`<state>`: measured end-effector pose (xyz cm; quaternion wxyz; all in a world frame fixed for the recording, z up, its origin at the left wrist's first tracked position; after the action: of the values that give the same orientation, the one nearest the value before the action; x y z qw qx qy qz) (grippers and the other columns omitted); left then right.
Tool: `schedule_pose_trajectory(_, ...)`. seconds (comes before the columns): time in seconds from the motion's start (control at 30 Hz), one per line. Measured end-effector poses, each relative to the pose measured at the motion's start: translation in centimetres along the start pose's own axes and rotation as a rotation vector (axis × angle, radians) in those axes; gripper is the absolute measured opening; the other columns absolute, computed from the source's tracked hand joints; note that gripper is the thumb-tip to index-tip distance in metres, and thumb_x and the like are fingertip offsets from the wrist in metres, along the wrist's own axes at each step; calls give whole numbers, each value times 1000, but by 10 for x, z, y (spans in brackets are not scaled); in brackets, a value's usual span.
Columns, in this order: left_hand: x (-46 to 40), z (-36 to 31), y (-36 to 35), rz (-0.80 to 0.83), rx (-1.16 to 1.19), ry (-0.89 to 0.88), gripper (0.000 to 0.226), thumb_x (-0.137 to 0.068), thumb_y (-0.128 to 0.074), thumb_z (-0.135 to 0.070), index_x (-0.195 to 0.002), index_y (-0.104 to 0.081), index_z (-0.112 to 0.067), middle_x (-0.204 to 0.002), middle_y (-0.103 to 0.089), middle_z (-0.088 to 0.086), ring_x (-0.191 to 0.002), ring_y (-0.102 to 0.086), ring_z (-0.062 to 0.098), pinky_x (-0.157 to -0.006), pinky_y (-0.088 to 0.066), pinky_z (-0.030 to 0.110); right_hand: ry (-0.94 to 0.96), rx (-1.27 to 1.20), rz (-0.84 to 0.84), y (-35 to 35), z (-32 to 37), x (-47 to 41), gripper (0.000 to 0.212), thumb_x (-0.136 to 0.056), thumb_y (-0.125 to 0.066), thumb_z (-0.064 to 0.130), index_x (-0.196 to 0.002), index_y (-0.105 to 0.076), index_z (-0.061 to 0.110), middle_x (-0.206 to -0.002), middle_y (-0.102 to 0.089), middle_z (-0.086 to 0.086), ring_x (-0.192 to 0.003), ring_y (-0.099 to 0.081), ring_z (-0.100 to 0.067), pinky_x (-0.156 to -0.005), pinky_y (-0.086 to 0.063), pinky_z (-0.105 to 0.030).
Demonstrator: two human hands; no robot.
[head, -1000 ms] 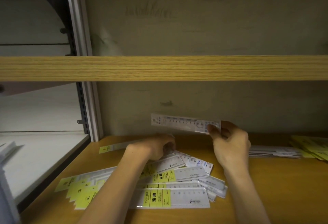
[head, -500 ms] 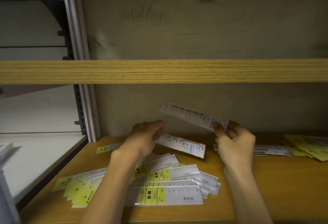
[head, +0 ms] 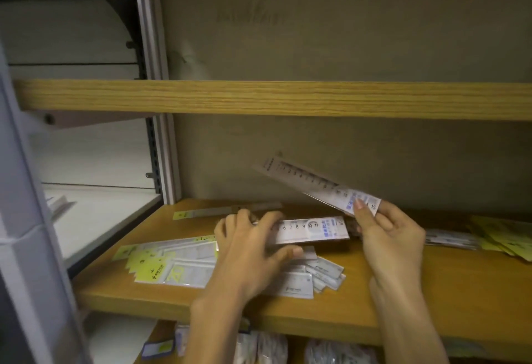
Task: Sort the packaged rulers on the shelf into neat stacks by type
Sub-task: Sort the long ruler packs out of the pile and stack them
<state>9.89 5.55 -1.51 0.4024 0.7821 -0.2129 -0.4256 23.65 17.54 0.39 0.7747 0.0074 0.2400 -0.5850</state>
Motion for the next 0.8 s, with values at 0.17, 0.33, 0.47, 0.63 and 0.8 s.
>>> schedule_pose_trajectory(0.17, 12, 0, -1, -113, -9, -20, 45, -85, -50, -64, -126, -39, -51, -104, -29, -11, -101, -22, 9, -96, -11, 27, -54, 11, 44, 10, -1, 7, 15, -90, -65, 15, -79, -63, 26, -65, -70, 20, -65, -66, 8, -56, -45, -13)
schedule_pose_trajectory(0.33, 12, 1, -2, -57, 46, -31, 54, -76, -50, -74, -125, -37, -55, -106, -30, -13, -103, -20, 7, -92, -9, 24, -79, -27, 17, 11, 2, 11, 9, -89, -66, 12, -88, -67, 21, -69, -72, 14, -67, -68, 5, -50, -46, -7)
schedule_pose_trajectory(0.47, 10, -3, -8, -44, 80, -72, 58, -72, -37, -79, -125, -37, -55, -105, -30, -15, -102, -19, 5, -89, -8, 21, -77, -8, -21, 14, 4, 13, 11, -89, -65, 14, -84, -65, 24, -69, -72, 15, -66, -69, 2, -48, -47, -9)
schedule_pose_trajectory(0.63, 8, -15, -17, -27, 99, -121, 54, -75, -38, -76, -124, -41, -53, -103, -30, -15, -102, -22, 6, -87, -9, 22, -67, 39, -78, 28, 2, 11, 9, -89, -66, 18, -83, -65, 24, -73, -73, 7, -67, -69, 0, -48, -49, -12)
schedule_pose_trajectory(0.8, 3, -37, -19, -51, 92, -174, 71, -67, -24, -85, -123, -48, -50, -107, -35, -14, -109, -26, 7, -103, -4, 26, -80, 47, -86, 47, 4, 0, 10, -89, -67, 20, -82, -64, 26, -74, -73, 9, -70, -70, -2, -58, -51, -20)
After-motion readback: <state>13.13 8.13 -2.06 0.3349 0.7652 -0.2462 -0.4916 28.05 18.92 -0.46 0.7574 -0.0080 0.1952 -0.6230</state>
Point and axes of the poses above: each hand's wrist, its own x-axis away from the middle knuckle, its own y-axis out of the back of the hand, z = x × y, the point moved 1 cm from there along -x, towards the middle knuckle
